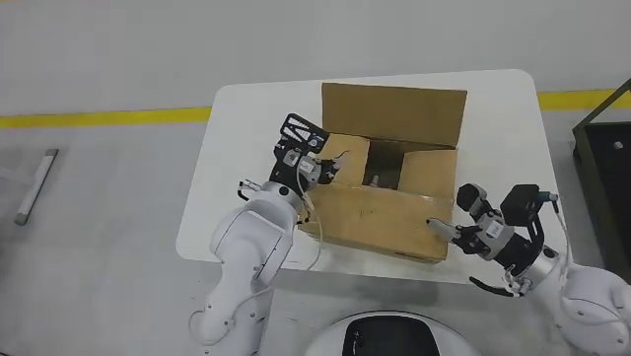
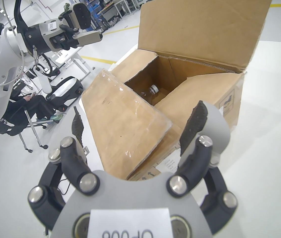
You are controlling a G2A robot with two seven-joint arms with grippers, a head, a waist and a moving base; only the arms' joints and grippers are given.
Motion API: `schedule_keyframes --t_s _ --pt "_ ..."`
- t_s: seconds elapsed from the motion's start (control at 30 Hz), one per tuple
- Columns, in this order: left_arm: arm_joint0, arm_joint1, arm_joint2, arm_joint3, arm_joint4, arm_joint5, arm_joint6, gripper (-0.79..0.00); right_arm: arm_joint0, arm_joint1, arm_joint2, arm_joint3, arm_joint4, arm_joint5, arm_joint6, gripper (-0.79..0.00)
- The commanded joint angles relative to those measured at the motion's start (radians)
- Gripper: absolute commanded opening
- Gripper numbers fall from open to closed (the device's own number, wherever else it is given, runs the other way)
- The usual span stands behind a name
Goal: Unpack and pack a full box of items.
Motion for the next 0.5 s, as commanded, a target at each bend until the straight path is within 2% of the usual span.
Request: schedule_keyframes --t_s 0.0,0.07,0.1,0.13,0.2,0.3,0.37,0.4,0.47 --pt "0.0 0.001 0.0 -0.002 0.003 0.004 0.001 0.0 0.014 0.002 -0.009 0.009 0.004 -0.003 0.008 0.0" --pt "0.001 0.003 0.001 -0.004 0.005 0.008 0.001 0.0 0.023 0.004 -0.017 0.015 0.014 -0.003 0.015 0.0" --pt "-0.001 0.004 0.003 -0.006 0.017 0.005 0.002 0.0 0.027 0.005 -0.021 0.019 0.019 -0.002 0.022 -0.114" --pt "-0.003 0.005 0.005 -0.007 0.033 0.001 0.004 0.0 0.03 0.006 -0.023 0.021 0.02 -0.002 0.028 -0.185" --pt "-0.002 0.006 0.009 -0.005 0.044 0.0 0.011 0.0 0.035 0.008 -0.026 0.023 0.018 -0.003 0.039 -0.416" --pt "-0.002 0.007 0.016 -0.007 0.043 0.006 0.013 0.0 0.037 0.012 -0.028 0.024 0.02 -0.005 0.05 -0.514" --pt "-0.004 0.008 0.019 -0.008 0.045 0.008 0.012 0.0 0.036 0.014 -0.028 0.022 0.025 -0.007 0.053 -0.643" --pt "-0.004 0.009 0.021 -0.008 0.046 0.009 0.012 0.0 0.035 0.015 -0.027 0.021 0.027 -0.008 0.056 -0.659" --pt "-0.006 0.009 0.025 -0.007 0.048 0.011 0.013 0.0 0.031 0.018 -0.026 0.017 0.039 -0.008 0.068 -0.785"
